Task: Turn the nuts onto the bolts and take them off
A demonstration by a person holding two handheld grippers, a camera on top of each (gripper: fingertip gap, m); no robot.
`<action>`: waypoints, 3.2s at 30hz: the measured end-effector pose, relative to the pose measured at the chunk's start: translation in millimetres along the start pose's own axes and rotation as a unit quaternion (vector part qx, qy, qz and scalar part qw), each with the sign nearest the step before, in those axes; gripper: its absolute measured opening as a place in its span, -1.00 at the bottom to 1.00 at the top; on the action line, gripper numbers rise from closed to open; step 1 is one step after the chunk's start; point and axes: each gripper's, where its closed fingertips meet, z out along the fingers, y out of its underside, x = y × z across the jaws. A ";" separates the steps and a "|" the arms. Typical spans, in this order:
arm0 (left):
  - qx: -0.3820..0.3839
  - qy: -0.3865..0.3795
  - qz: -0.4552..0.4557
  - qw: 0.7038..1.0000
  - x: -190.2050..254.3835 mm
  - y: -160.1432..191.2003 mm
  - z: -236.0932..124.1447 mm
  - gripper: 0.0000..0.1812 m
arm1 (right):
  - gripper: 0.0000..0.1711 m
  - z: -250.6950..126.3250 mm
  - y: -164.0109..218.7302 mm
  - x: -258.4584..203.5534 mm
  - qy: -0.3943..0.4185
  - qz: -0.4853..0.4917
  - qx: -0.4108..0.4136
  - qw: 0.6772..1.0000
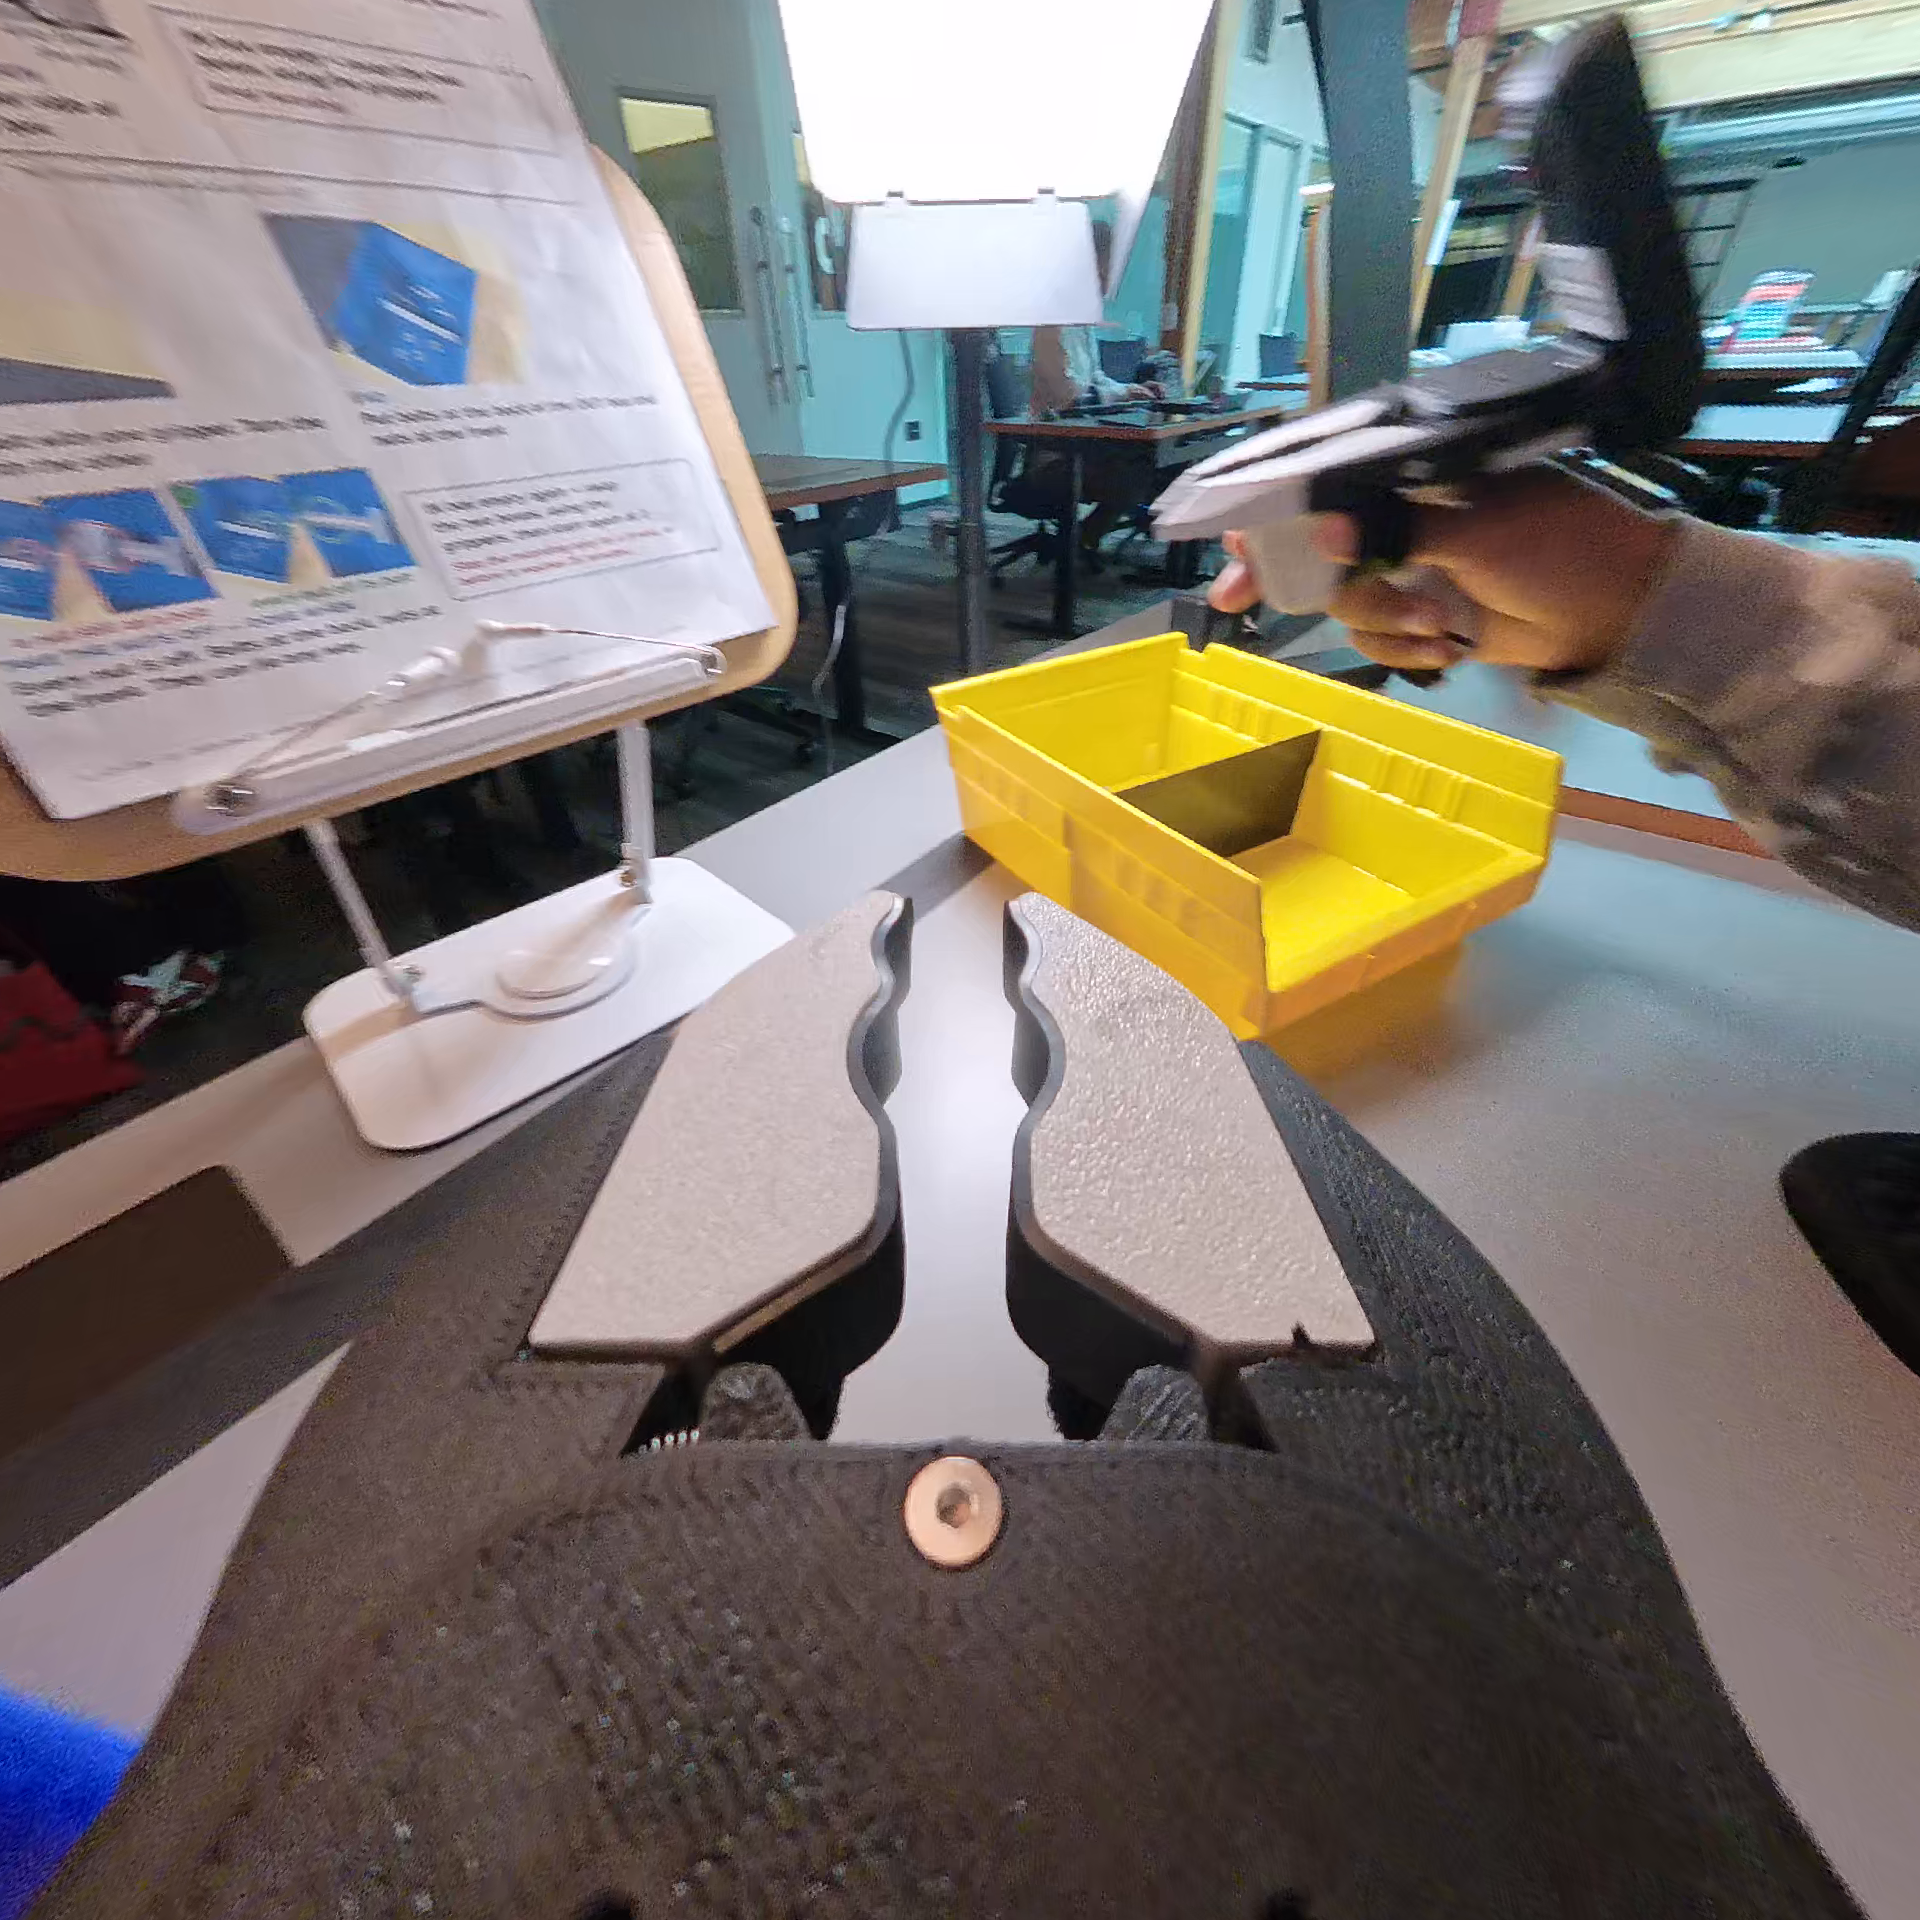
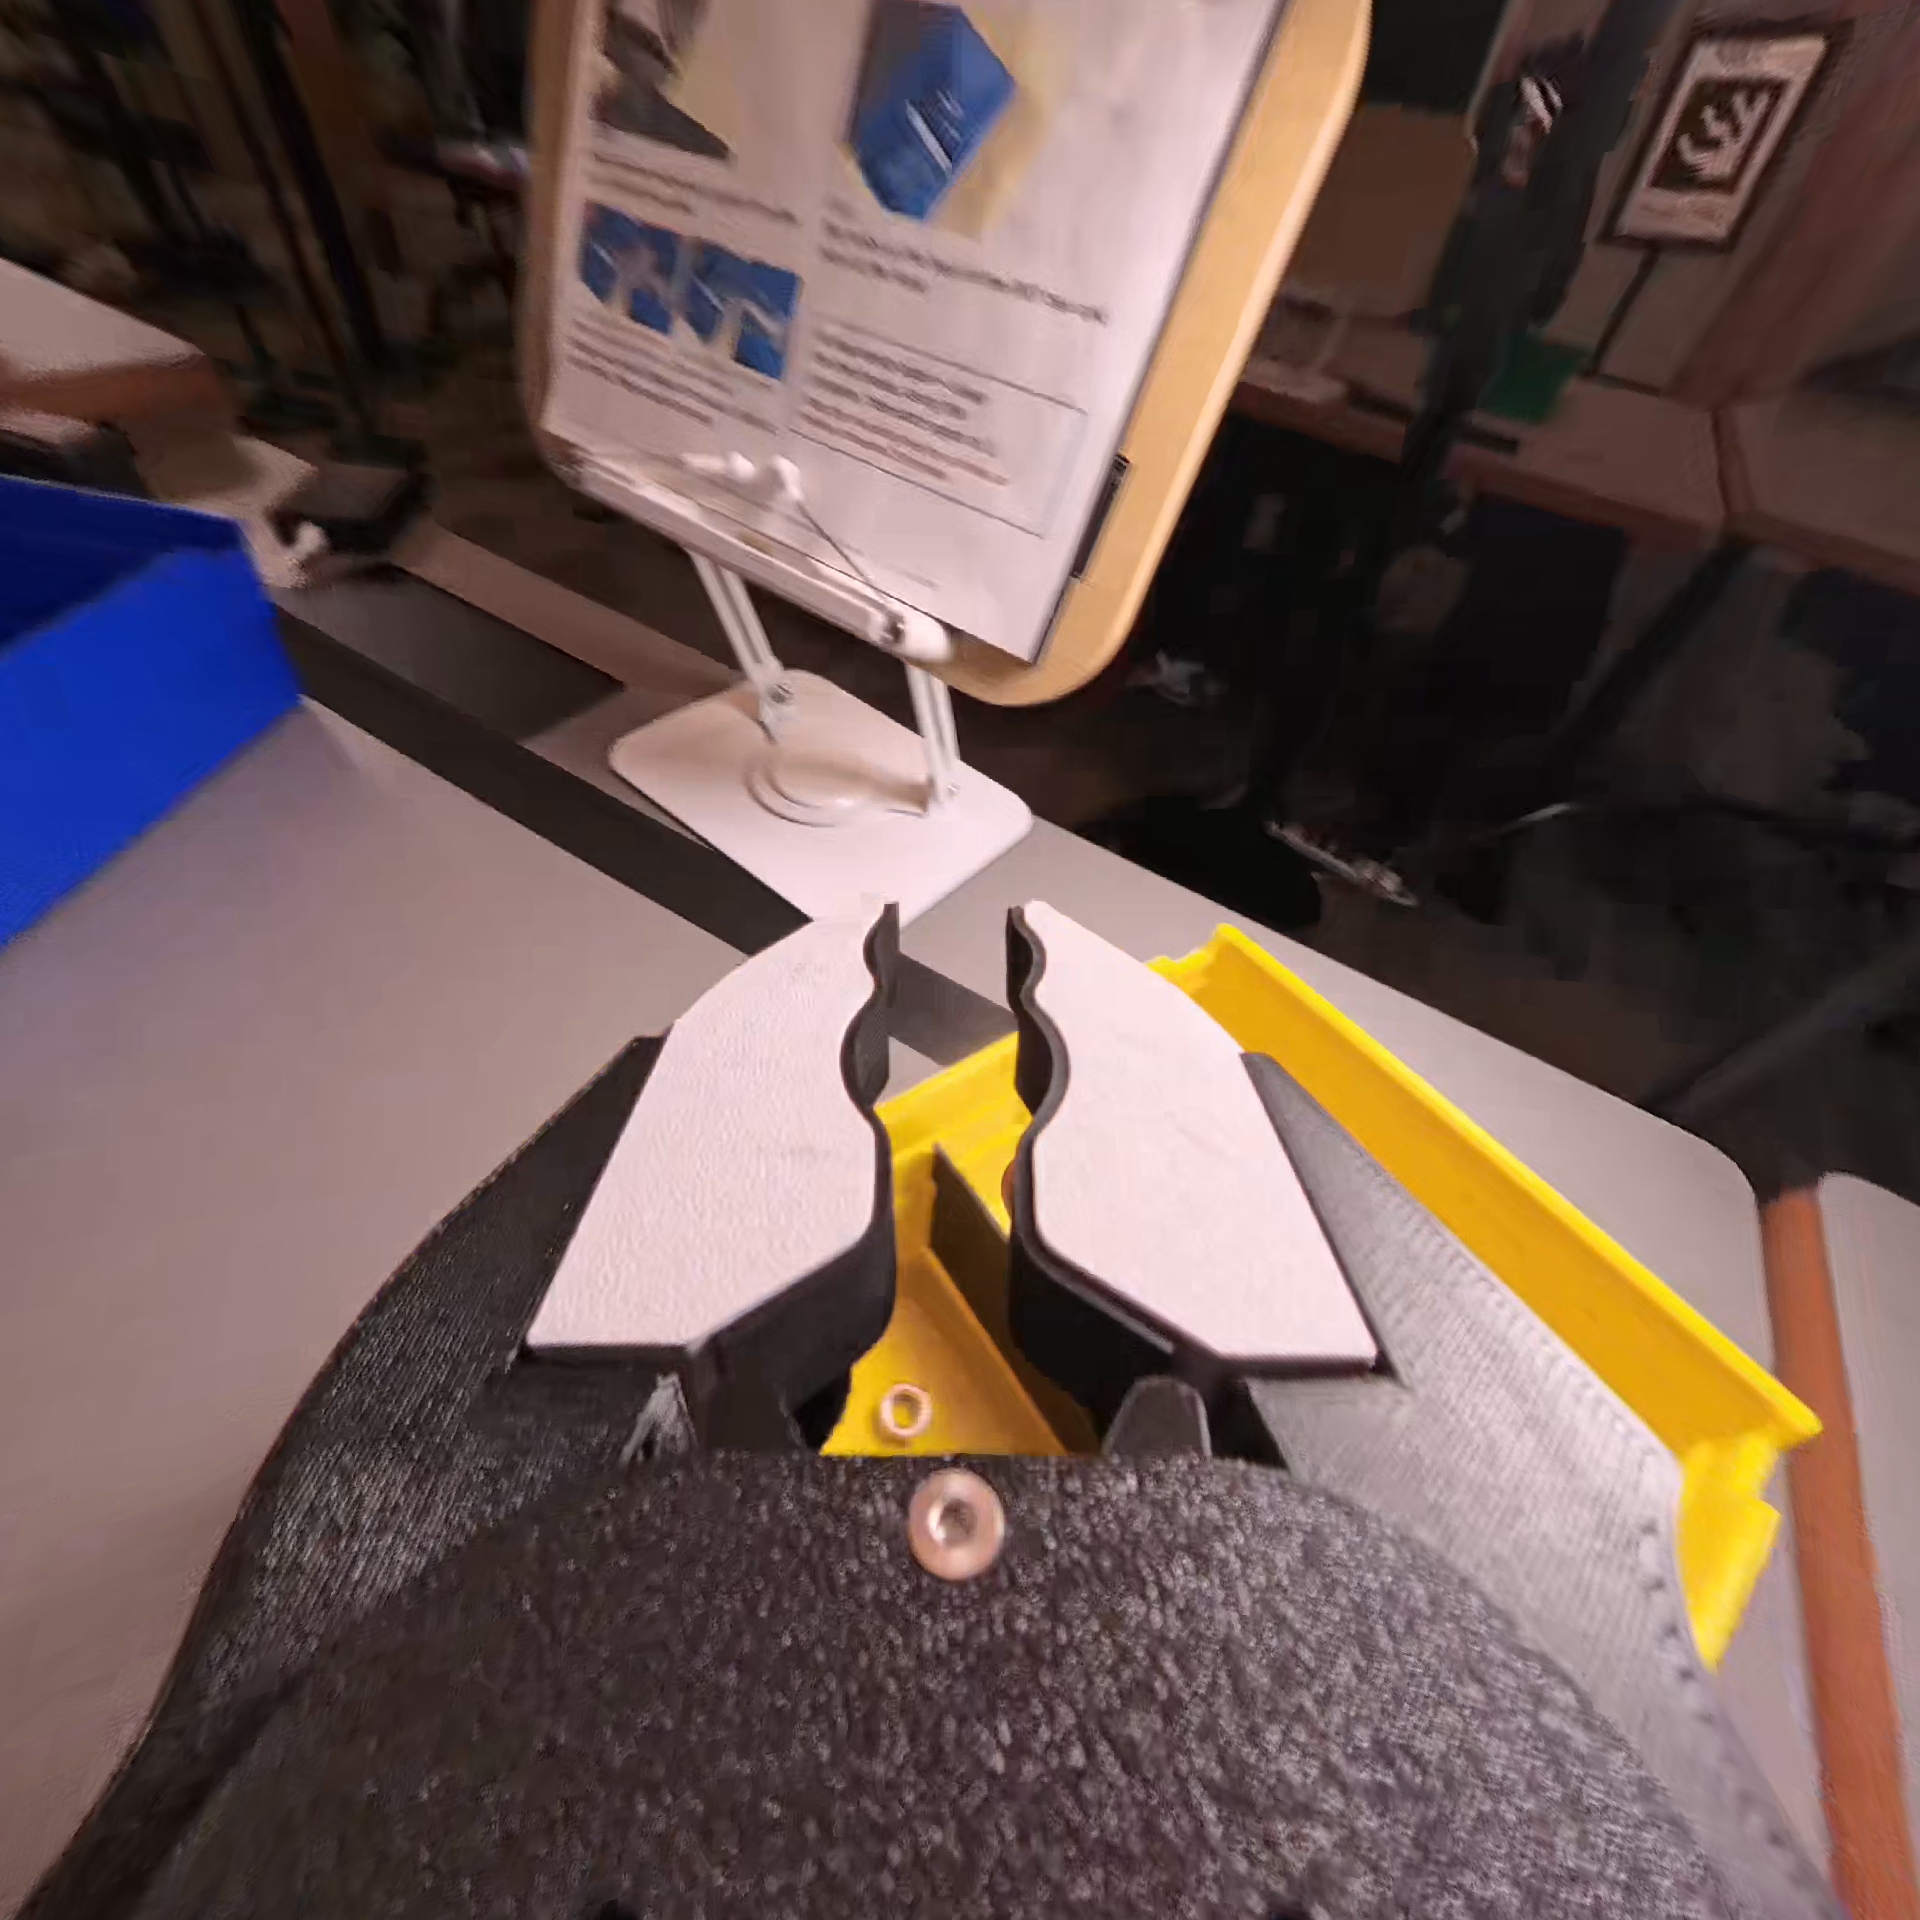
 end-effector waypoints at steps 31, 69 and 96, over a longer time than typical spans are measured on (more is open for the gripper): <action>-0.554 -0.180 -0.162 0.796 -256.3 209.0 -128.3 -0.52 | -0.69 -97.1 84.0 -202.5 -0.152 0.007 0.108 0.982; -0.038 -0.126 0.329 0.935 25.0 -34.2 7.9 -0.76 | -0.68 -14.1 -70.8 -229.6 -0.277 0.064 0.107 0.953; 0.094 0.226 -0.085 0.966 97.7 -47.2 -6.7 -0.70 | -0.89 -67.6 -78.4 -261.8 -0.449 0.030 0.227 0.864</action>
